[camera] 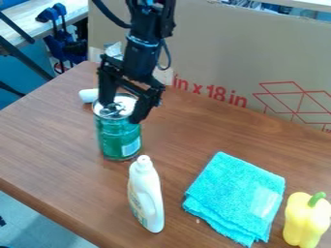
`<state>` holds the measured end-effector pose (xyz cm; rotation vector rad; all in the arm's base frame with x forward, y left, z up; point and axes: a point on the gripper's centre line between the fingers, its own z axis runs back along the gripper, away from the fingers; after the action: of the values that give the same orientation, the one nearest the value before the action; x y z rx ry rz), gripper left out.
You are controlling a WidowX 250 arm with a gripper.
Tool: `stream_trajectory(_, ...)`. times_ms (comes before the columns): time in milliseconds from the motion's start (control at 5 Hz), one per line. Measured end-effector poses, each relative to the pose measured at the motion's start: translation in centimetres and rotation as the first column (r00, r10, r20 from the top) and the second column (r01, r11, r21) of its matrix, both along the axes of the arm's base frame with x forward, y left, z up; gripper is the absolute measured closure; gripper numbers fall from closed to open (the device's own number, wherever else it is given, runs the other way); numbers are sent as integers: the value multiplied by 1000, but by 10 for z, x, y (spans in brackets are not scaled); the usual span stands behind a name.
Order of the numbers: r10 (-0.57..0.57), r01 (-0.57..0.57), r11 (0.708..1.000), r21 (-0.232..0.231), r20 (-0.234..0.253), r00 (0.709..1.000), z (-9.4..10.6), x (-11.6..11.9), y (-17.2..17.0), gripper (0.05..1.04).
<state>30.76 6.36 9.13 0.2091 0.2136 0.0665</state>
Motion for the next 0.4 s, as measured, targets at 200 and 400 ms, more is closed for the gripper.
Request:
stream_trajectory(200,47,-47,999,8,-30,998,3,-12,18,82)
stream_trajectory(400,118,-118,993,-12,-26,993,7,-27,48,82)
